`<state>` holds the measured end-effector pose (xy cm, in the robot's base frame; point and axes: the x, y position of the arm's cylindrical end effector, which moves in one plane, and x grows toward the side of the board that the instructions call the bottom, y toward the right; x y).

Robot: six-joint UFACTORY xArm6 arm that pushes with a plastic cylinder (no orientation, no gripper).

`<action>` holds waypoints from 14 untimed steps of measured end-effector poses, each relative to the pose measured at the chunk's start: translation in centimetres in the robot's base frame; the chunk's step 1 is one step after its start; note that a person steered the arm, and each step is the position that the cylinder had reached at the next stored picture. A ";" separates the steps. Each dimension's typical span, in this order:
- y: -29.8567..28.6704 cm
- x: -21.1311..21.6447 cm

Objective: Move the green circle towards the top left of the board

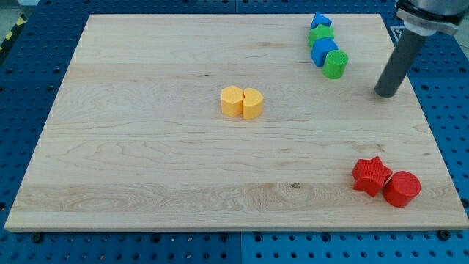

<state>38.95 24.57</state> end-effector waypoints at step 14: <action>-32.2 -7.7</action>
<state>31.30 -7.59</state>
